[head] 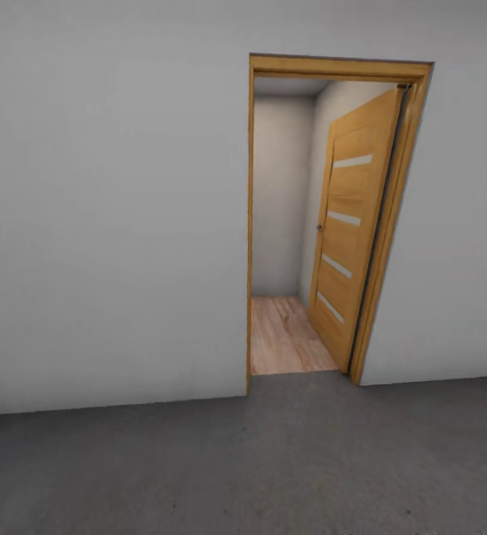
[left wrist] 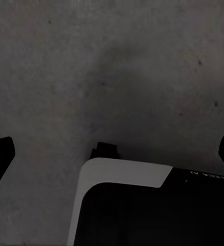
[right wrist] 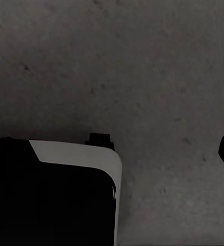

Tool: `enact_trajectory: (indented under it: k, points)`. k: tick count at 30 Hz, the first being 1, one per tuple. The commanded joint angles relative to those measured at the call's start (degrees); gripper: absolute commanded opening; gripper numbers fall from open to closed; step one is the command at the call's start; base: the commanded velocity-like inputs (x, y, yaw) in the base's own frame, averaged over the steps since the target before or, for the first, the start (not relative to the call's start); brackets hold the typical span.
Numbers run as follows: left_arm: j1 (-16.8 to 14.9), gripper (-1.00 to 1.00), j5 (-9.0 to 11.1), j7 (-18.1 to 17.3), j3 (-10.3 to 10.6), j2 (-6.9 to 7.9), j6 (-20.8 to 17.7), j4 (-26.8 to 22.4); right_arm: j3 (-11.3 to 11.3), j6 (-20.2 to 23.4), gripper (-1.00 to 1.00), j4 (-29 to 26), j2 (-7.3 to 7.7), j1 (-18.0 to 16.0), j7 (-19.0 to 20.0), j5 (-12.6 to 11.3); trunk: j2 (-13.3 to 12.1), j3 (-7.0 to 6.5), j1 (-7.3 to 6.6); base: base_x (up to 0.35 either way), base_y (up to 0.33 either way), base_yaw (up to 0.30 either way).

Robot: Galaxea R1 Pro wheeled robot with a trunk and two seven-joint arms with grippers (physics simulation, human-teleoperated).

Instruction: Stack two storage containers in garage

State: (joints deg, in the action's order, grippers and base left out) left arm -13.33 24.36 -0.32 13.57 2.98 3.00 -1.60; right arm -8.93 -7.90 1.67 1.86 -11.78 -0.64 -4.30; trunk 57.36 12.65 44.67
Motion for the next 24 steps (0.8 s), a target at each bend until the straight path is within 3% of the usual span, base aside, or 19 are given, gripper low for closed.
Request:
enact_trajectory:
  k: [1,24]
  points:
    - [0.0,1.0,0.5,0.0,0.5,0.01,0.2,0.0,-0.5,-0.3,1.0,0.2,-0.02,-0.1,-0.1,-0.4,0.1,0.04,0.0,0.0,0.0,-0.205]
    - [0.0,1.0,0.5,0.0,0.5,0.01,0.2,0.0,-0.5,-0.3,1.0,0.2,-0.02,-0.1,-0.1,-0.4,0.1,-0.64,0.0,0.0,0.0,-0.205]
